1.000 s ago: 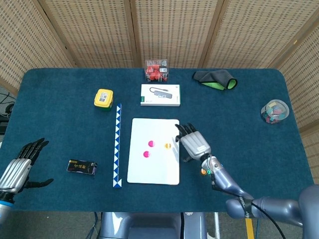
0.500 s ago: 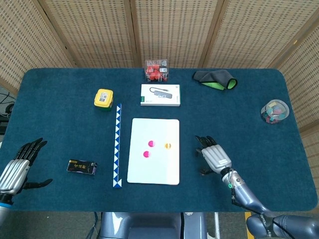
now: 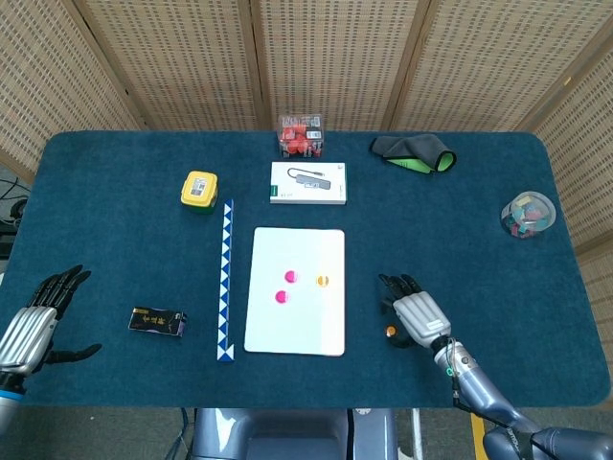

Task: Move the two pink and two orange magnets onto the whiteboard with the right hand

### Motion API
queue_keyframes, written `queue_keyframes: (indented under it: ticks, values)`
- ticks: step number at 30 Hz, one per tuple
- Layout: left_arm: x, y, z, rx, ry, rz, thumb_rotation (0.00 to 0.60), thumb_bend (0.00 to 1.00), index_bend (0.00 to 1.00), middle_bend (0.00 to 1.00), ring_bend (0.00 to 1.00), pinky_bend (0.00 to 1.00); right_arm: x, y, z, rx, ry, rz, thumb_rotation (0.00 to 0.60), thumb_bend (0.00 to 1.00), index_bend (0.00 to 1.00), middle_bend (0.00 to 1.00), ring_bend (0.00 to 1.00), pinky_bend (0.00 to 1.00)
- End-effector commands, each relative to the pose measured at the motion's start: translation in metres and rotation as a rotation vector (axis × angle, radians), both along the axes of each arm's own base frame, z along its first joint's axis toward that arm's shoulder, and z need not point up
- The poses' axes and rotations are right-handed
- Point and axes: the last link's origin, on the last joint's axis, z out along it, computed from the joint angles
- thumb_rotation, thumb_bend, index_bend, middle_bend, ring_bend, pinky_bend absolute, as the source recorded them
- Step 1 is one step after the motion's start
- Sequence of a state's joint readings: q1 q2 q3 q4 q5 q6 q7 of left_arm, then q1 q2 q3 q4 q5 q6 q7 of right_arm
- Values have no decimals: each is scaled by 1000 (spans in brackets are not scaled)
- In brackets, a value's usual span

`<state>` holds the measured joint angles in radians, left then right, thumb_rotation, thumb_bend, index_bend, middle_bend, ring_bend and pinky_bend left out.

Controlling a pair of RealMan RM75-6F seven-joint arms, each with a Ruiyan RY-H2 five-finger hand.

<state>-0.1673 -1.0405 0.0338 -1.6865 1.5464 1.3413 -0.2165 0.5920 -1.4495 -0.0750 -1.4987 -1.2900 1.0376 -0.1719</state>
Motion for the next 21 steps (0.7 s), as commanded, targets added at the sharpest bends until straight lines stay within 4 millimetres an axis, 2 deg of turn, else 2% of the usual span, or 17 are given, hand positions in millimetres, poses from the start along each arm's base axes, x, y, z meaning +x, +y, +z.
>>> queue_keyframes:
  ticks: [1,6,21]
  values:
    - [0,0,0,0,0,1,600,0,0,0,0,0,-7,4,-5,12,-8,7,600,260,409,0,0,0]
    - [0,0,0,3,1,3,600,0,0,0,0,0,-13,4,-9,17,-23,18,600,311,419,0,0,0]
    - [0,0,0,3,2,5,600,0,0,0,0,0,-18,2,-12,30,-6,14,600,311,420,0,0,0]
